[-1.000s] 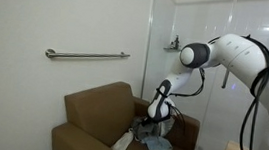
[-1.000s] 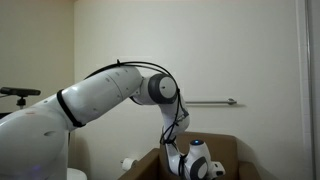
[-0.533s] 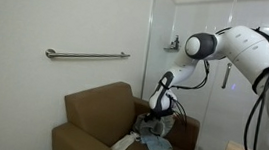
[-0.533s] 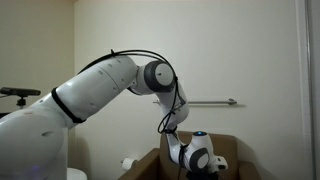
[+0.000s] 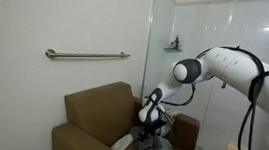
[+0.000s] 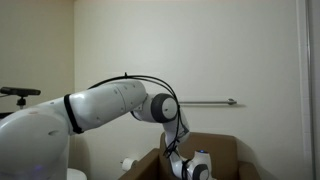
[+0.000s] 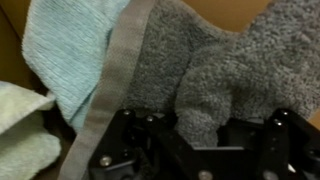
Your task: Pick up the towel and put it on the sofa arm
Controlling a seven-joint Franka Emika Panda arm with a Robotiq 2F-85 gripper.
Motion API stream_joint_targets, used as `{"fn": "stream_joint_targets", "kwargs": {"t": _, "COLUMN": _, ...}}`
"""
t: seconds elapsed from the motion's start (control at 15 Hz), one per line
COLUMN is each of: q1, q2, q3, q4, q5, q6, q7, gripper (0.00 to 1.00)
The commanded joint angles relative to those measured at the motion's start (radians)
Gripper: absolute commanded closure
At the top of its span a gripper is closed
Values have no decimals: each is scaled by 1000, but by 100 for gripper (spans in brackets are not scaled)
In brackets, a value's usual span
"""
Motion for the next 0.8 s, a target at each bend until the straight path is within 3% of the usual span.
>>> {"fn": "stream_joint_targets", "kwargs": {"t": 0.0, "q1": 164, "q2": -32, "q3": -91, "q4": -62, "q5": -65, "q6": 35, "q7": 23, "gripper": 99}}
{"fn": "stream_joint_targets", "kwargs": {"t": 0.2, "q1": 318, "q2": -116, "q3": -186, "q4": -229, "q5": -127, "q6": 205, "q7": 73, "gripper": 99}}
{"fn": "stream_joint_targets", "kwargs": {"t": 0.4, "q1": 505, "q2": -147, "q3": -316, "q4": -363, "q5": -135, "q6": 451, "q7": 173, "gripper": 99}}
{"fn": "stream_joint_targets", "kwargs": {"t": 0.6, "q1": 717, "q2": -171, "q3": -443, "q4": -517, "q5": 7, "q6": 685, "q7": 281, "gripper": 99}}
{"fn": "stream_joint_targets", "kwargs": {"t": 0.73, "q1": 806, "q2": -225, "q3": -446, "q4": -625, "q5": 155, "q6": 753, "q7": 290, "gripper": 99}}
